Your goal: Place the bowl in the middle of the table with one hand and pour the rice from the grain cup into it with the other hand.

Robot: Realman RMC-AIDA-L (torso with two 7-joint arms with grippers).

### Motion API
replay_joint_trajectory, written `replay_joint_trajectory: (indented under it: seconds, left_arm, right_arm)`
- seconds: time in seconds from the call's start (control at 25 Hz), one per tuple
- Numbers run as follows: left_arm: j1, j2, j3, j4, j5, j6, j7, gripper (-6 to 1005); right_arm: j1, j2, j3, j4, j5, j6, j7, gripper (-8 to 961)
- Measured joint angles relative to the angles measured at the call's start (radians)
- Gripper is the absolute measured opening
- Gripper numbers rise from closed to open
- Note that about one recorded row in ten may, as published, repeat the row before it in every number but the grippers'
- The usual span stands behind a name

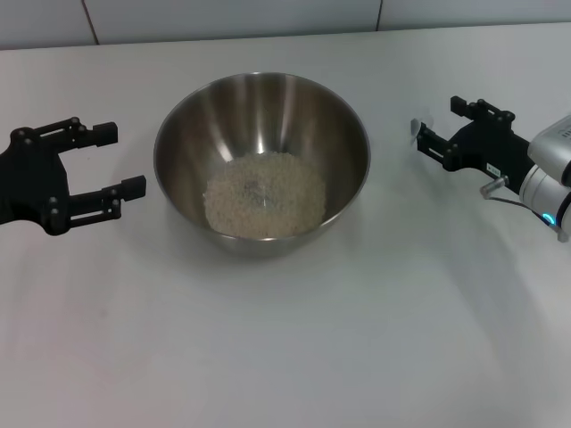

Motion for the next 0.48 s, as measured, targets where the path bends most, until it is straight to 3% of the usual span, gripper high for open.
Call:
replay_joint_trajectory:
  seconds: [0.08,0.48]
  left_arm:
    - [0.0,0.0,0.0,0.0,0.0,0.0,0.0,753]
    - [0.002,-0.001,-0.004,0.008,0.0,0.002,-0.001,752]
  right_arm:
    - [-0.01,0.0,0.002,-0.001,0.003,-0.015,-0.001,651]
    - [-0.115,-0.001,0.032,-0.024,0.009,-0.133,-0.002,700]
